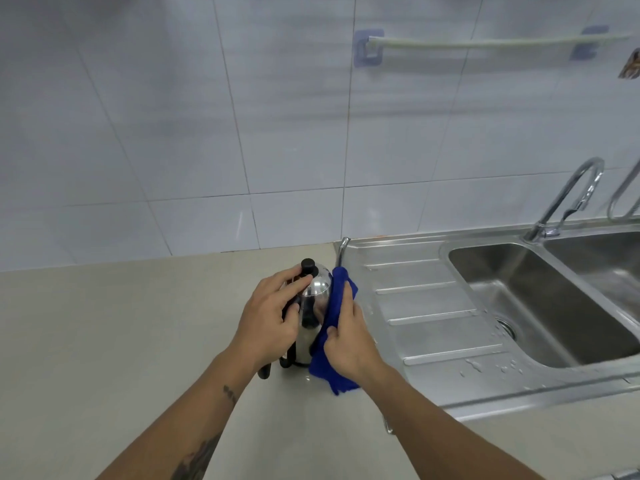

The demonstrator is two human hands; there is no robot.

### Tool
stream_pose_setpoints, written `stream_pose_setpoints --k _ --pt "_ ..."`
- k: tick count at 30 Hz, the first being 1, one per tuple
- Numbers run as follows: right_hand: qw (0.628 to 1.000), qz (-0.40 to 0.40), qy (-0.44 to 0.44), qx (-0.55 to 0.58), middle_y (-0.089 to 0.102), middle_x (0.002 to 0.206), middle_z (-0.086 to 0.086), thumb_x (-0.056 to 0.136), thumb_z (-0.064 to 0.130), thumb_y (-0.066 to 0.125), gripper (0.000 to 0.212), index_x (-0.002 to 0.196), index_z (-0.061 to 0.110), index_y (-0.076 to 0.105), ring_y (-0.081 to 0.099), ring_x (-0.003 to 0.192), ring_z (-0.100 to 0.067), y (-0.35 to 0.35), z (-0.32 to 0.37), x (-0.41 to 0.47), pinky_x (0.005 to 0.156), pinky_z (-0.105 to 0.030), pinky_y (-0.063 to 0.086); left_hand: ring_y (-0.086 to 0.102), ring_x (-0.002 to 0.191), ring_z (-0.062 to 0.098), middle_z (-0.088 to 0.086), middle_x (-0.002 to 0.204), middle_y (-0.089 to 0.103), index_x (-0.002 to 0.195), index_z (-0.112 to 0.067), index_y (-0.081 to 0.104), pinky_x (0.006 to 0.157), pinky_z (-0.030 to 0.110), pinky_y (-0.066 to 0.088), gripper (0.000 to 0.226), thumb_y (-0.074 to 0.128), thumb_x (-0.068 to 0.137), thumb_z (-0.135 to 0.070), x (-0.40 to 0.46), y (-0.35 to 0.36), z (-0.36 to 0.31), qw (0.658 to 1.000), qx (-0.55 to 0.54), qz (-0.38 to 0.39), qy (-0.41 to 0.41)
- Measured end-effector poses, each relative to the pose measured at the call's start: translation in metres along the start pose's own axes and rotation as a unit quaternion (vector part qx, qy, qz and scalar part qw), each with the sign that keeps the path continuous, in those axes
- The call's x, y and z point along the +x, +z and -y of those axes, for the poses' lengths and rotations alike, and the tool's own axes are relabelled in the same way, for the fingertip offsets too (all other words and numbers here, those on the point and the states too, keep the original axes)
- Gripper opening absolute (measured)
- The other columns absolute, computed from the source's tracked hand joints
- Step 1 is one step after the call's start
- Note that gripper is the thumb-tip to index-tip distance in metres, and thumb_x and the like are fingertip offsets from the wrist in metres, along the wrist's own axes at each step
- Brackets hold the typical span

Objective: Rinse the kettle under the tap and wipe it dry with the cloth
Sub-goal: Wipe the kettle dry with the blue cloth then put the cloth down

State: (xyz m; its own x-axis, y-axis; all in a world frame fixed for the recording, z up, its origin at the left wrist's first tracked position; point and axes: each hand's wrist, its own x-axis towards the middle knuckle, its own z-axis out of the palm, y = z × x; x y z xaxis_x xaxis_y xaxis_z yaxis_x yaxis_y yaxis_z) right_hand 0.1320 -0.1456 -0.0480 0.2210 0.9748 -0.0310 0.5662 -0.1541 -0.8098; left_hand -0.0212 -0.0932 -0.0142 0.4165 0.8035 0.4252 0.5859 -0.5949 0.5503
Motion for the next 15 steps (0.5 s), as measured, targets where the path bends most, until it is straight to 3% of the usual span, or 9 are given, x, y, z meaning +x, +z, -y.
stream_pose_setpoints --k 4,8,10,12,15 --pt "0.996 0.054 0.051 0.044 0.037 0.148 -0.01 0.083 0.015 0.051 0.096 0.152 0.045 -0.008 0.052 0.121 -0.025 -0.004 -0.002 0.01 0.102 -0.05 0.049 0.037 0.122 -0.002 -0.023 0.138 0.045 0.133 -0.03 0.058 0.098 -0.002 0.022 0.051 0.055 0.09 -0.003 0.0 0.001 0.001 1.0 -0.003 -0.005 -0.001" --pt "0.999 0.004 0.051 0.009 -0.002 0.163 -0.014 0.091 0.011 0.053 0.103 0.15 0.037 -0.028 0.038 0.137 -0.037 0.015 0.012 -0.006 0.109 -0.048 0.041 0.037 0.124 -0.001 -0.022 0.14 0.045 0.134 -0.031 0.058 0.099 0.002 0.022 0.051 0.055 0.091 -0.004 0.001 0.001 0.004 1.0 -0.006 0.0 -0.003" --pt "0.998 -0.027 0.051 -0.006 -0.009 0.164 -0.015 0.088 0.009 0.056 0.109 0.149 0.035 -0.03 0.033 0.138 -0.039 0.03 0.014 -0.018 0.109 -0.048 0.041 0.037 0.125 0.0 -0.021 0.14 0.046 0.134 -0.031 0.057 0.099 0.003 0.022 0.051 0.055 0.091 -0.004 0.001 0.001 0.005 1.0 -0.007 0.007 -0.005" --pt "0.997 -0.054 0.05 -0.016 -0.003 0.163 -0.012 0.086 0.008 0.061 0.112 0.15 0.033 -0.028 0.035 0.135 -0.035 0.039 0.007 -0.023 0.107 -0.046 0.043 0.039 0.126 0.002 -0.02 0.141 0.048 0.134 -0.031 0.057 0.1 0.005 0.022 0.051 0.055 0.091 -0.005 0.002 -0.001 0.005 1.0 -0.009 0.011 -0.009" --pt "0.996 -0.028 0.082 0.018 0.015 0.159 -0.011 0.084 0.003 0.062 0.113 0.153 0.033 -0.022 0.043 0.125 -0.025 0.033 -0.014 -0.02 0.104 -0.039 0.044 0.04 0.126 0.003 -0.019 0.141 0.049 0.134 -0.032 0.058 0.102 0.009 0.024 0.051 0.057 0.09 -0.006 0.003 -0.003 0.005 1.0 -0.011 0.018 -0.015"
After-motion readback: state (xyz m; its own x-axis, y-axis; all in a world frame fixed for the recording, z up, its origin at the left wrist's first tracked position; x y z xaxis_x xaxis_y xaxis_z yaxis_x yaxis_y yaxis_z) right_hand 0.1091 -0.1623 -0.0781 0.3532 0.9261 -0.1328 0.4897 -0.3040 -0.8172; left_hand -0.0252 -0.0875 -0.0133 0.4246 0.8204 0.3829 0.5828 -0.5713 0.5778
